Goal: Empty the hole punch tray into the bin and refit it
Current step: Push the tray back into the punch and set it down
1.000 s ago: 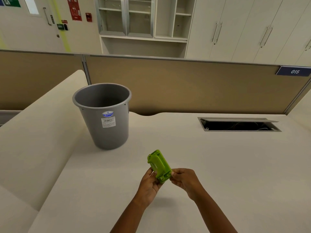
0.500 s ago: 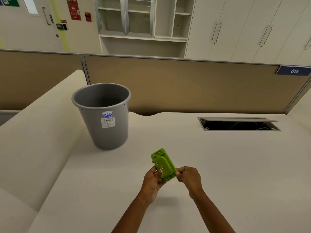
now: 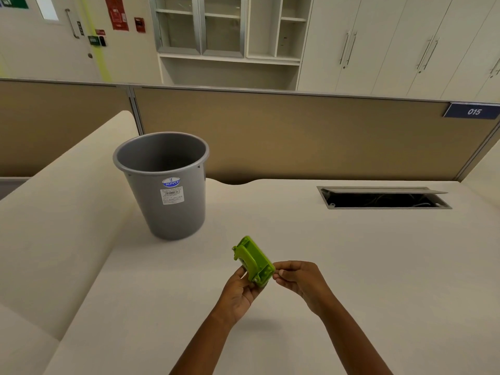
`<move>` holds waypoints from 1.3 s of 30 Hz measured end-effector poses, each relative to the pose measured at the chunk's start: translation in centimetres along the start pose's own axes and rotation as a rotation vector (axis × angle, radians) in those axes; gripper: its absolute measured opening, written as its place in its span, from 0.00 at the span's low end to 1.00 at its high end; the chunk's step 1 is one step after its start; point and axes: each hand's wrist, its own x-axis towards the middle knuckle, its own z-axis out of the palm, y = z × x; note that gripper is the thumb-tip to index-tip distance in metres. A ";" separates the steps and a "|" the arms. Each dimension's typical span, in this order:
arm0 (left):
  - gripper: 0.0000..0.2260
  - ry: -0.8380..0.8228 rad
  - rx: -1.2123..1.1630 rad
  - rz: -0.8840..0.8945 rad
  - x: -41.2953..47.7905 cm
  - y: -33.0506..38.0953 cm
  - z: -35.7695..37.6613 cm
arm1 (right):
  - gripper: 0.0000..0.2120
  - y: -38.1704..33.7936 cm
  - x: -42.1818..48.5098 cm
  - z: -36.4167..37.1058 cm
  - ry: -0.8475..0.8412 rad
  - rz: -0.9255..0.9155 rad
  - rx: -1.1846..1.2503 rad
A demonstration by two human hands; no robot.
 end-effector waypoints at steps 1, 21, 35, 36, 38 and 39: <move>0.15 0.004 -0.005 -0.002 0.0 0.0 0.0 | 0.13 0.0 0.0 0.0 -0.002 -0.009 -0.005; 0.16 0.001 0.112 0.010 0.5 -0.3 0.0 | 0.04 0.8 0.6 -0.1 0.074 -0.035 -0.178; 0.11 -0.008 0.225 0.102 0.1 -0.3 0.4 | 0.07 0.7 1.1 -0.7 0.112 -0.043 -0.343; 0.12 -0.008 0.241 0.105 0.1 -0.4 0.5 | 0.08 0.7 1.1 -0.6 0.107 -0.046 -0.349; 0.11 -0.015 0.284 0.108 -0.1 -0.5 0.6 | 0.09 0.6 1.2 -0.3 0.115 -0.057 -0.352; 0.11 -0.017 0.311 0.113 -0.1 -0.5 0.7 | 0.11 0.7 1.2 -0.2 0.131 -0.067 -0.346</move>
